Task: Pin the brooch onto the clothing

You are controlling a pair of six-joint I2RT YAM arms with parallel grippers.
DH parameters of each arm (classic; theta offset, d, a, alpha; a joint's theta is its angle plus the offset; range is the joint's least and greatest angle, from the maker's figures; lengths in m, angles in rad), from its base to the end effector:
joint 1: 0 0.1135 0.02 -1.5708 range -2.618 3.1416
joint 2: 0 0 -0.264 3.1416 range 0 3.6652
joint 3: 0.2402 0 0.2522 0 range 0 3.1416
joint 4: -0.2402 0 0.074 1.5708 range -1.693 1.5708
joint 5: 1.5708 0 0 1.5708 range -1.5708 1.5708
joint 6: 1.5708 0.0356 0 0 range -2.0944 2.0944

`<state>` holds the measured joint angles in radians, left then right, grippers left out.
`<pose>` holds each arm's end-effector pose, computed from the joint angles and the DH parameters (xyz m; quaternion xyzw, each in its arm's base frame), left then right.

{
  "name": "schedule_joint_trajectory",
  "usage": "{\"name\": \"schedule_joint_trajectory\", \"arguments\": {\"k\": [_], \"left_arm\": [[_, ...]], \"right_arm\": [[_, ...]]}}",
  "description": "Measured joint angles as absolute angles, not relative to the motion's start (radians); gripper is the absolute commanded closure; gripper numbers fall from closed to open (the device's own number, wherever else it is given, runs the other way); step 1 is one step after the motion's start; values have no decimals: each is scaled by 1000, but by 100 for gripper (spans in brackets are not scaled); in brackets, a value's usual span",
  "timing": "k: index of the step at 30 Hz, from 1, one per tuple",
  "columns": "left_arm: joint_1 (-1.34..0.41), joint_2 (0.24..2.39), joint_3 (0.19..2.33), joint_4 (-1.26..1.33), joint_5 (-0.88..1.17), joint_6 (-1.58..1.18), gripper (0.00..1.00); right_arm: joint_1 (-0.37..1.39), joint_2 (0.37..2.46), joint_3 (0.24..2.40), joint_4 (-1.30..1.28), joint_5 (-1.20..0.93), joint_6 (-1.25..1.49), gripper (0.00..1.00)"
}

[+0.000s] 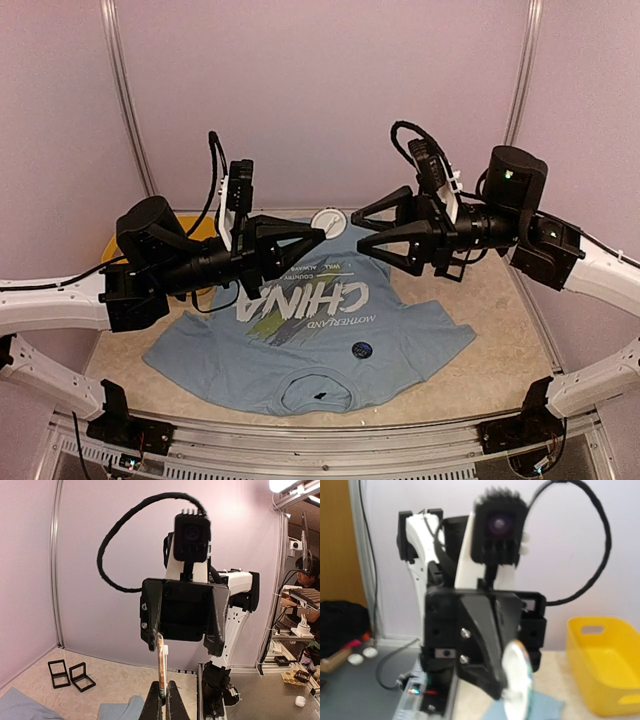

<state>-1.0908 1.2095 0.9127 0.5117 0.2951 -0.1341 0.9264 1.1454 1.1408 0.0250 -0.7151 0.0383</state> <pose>0.1220 -0.2567 0.3692 0.3872 0.4980 -0.5183 0.5774 0.1358 0.2196 0.4149 -0.5074 0.4846 0.5274 0.4792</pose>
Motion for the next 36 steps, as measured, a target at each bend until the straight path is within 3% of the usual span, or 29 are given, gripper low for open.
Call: {"name": "schedule_joint_trajectory", "arguments": {"k": [2, 11, 21, 28, 31, 36], "left_arm": [[-1091, 1203, 913, 535, 295, -134, 100], [-1091, 1203, 913, 553, 296, -134, 100], [-1091, 1205, 913, 551, 310, -126, 100], [-1092, 1205, 913, 551, 315, -121, 100], [-1092, 1205, 913, 551, 315, -117, 100], [-1091, 1205, 913, 546, 320, -107, 100]], "right_arm": [[926, 1165, 1139, 59, -723, 68, 69], [925, 1254, 1150, 124, -783, 134, 75], [925, 1266, 1169, 138, -780, 152, 99], [925, 1266, 1169, 138, -766, 160, 96], [925, 1266, 1169, 139, -758, 165, 87], [920, 1266, 1169, 140, -741, 178, 92]]}}
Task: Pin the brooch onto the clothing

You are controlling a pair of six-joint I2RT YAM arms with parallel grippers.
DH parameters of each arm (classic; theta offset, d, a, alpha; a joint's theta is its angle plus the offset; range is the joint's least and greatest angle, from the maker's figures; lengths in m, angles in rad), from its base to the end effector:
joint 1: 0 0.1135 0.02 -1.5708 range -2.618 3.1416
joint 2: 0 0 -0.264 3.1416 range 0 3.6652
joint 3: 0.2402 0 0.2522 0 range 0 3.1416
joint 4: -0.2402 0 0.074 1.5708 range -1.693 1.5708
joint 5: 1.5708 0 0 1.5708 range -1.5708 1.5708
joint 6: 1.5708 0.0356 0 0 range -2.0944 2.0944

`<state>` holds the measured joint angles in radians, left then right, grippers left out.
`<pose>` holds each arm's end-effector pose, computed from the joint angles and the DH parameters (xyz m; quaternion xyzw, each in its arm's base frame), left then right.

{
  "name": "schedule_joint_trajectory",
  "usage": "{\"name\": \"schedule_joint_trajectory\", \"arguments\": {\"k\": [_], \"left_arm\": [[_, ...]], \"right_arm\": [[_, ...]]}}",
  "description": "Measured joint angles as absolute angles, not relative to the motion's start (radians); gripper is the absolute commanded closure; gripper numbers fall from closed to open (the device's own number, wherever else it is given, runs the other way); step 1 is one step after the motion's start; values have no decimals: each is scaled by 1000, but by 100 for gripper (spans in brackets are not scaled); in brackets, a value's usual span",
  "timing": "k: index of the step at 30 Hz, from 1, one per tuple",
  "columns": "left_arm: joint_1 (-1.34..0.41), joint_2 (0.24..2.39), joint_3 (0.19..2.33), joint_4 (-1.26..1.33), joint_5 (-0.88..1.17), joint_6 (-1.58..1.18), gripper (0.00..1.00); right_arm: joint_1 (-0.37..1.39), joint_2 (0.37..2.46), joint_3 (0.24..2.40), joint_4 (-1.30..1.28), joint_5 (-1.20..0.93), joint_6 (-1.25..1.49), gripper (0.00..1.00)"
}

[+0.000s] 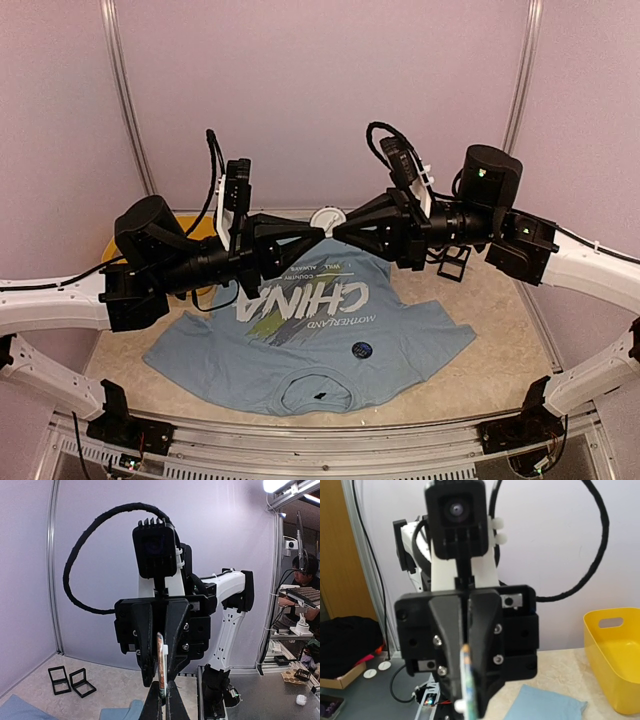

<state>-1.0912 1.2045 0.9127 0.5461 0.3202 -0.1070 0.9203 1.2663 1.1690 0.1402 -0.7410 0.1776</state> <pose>0.1200 -0.2550 0.3741 0.3965 0.4727 -0.5209 0.5899 0.1569 0.2458 0.4056 -0.4776 0.5060 0.5649 0.4435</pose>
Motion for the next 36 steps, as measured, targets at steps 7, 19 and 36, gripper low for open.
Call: {"name": "schedule_joint_trajectory", "arguments": {"k": [7, 19, 36], "left_arm": [[-1089, 1205, 913, 545, 312, -99, 100], [-1088, 1177, 921, 329, 175, -25, 24], [-1073, 1110, 1084, -150, 191, 125, 55]], "right_arm": [[920, 1266, 1169, 141, -742, 192, 100], [901, 1280, 1199, 17, -664, 120, 100], [961, 1427, 1425, -439, -586, -194, 100]]}}
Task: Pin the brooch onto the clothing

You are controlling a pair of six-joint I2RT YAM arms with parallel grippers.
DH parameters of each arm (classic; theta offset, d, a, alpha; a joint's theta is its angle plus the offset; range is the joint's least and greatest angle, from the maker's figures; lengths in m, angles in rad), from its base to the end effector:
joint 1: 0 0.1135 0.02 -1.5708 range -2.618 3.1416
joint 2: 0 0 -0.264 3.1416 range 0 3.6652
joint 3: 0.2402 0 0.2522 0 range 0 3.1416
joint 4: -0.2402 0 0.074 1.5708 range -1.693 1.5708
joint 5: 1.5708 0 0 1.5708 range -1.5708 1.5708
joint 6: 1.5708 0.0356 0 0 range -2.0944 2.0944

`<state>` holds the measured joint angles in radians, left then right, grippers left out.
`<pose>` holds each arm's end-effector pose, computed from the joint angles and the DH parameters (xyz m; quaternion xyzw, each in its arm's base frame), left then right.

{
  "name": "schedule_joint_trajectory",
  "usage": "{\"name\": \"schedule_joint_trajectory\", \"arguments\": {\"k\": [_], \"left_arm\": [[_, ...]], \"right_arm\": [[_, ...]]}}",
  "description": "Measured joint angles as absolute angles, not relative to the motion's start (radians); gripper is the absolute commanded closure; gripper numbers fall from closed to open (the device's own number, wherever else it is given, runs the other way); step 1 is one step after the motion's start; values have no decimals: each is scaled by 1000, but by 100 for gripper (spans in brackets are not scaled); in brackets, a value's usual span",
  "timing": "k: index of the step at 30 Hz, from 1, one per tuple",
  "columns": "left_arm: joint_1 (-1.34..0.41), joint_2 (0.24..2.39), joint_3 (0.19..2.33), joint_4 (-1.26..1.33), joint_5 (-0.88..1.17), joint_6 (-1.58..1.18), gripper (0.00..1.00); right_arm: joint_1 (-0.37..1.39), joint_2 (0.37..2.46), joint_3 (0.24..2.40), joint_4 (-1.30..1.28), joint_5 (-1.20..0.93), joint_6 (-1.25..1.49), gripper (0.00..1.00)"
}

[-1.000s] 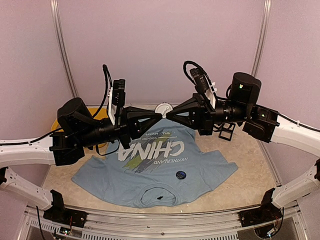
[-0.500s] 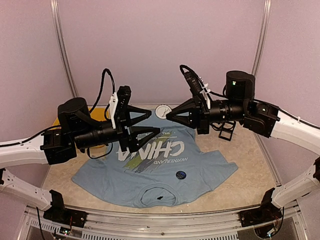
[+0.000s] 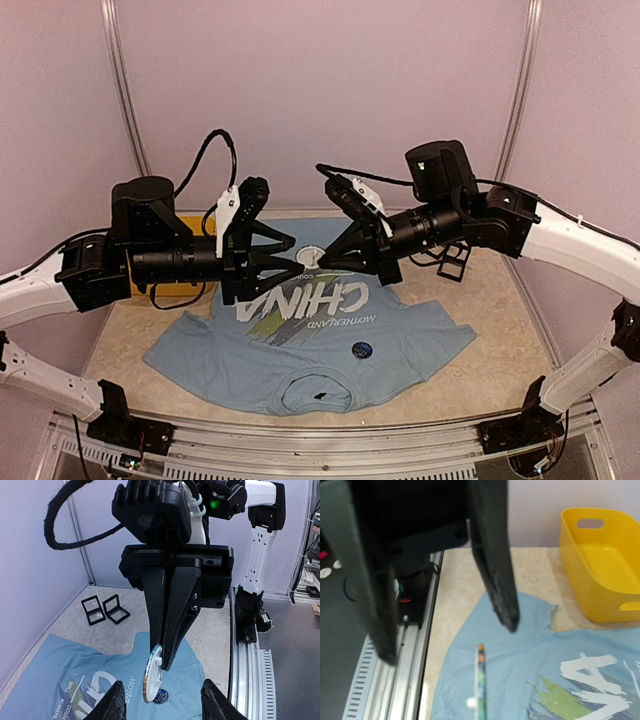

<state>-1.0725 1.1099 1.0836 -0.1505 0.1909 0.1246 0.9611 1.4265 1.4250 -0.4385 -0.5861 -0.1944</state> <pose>0.1166 -0.2284 0.3843 0.4806 0.5961 -0.3567 0.5352 0.1676 0.2743 0.3902 -0.5711 0.5927 0.4181 0.3845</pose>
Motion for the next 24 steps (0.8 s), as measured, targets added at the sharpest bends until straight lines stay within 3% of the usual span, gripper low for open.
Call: {"name": "schedule_joint_trajectory", "arguments": {"k": [10, 14, 24], "left_arm": [[-1050, 1112, 1084, -196, 180, 136, 69], [-1034, 1114, 1084, -188, 194, 120, 88], [-1033, 1121, 1084, -164, 240, 104, 87]], "right_arm": [[976, 1431, 1446, -461, -599, -216, 100], [982, 1431, 1449, -459, -597, -216, 100], [988, 1431, 1451, -458, -591, -216, 100]]}}
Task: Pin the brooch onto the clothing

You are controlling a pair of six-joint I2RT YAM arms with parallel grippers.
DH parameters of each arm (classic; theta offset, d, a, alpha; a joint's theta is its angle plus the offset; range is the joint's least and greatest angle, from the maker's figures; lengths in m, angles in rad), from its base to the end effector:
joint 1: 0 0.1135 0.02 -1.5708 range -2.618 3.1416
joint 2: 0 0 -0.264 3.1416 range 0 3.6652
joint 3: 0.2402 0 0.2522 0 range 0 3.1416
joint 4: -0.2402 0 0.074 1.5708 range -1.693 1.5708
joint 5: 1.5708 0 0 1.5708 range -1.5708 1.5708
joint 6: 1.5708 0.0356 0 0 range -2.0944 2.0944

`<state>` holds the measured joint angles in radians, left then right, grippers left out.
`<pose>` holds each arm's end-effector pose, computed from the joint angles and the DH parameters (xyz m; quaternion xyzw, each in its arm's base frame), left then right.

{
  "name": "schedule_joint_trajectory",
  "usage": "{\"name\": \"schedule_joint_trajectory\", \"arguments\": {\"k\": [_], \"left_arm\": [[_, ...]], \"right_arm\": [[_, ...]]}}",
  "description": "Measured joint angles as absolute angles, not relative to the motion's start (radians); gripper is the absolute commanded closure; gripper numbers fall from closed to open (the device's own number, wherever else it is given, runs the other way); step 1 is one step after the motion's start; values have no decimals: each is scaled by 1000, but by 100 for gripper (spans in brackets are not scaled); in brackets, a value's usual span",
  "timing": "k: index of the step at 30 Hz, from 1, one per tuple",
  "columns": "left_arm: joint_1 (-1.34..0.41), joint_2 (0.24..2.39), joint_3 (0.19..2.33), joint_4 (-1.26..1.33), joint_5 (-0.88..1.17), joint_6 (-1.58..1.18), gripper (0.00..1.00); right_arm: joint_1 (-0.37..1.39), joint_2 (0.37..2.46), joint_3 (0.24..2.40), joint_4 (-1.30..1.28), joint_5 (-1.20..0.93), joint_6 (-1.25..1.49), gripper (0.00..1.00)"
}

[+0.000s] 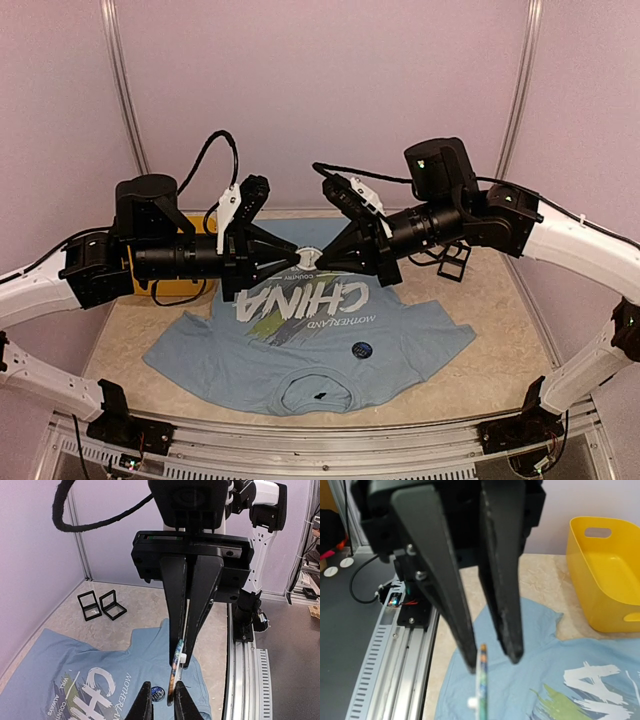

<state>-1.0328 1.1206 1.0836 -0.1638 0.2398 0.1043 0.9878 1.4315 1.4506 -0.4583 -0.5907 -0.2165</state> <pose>0.1252 -0.2263 0.3804 0.4777 0.6072 -0.3641 0.5202 0.1601 0.2788 0.3956 -0.5860 0.5772 0.4206 0.3828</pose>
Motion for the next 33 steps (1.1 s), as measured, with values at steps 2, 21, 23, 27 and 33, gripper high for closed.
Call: {"name": "schedule_joint_trajectory", "arguments": {"k": [2, 21, 23, 27, 33], "left_arm": [[-1033, 1122, 1084, -159, 247, 102, 89], [-1024, 1119, 962, 15, 315, 57, 100], [-1027, 1112, 957, 45, 315, 57, 100], [-1030, 1087, 948, 99, 317, 56, 100], [-1033, 1080, 939, 150, 335, 49, 100]], "right_arm": [[988, 1431, 1452, -459, -591, -216, 100], [979, 1336, 1279, -233, -552, -95, 31], [974, 1308, 1235, -161, -588, -48, 33], [973, 1281, 1175, -15, -601, 54, 42], [973, 1316, 1136, 127, -633, 164, 51]]}}
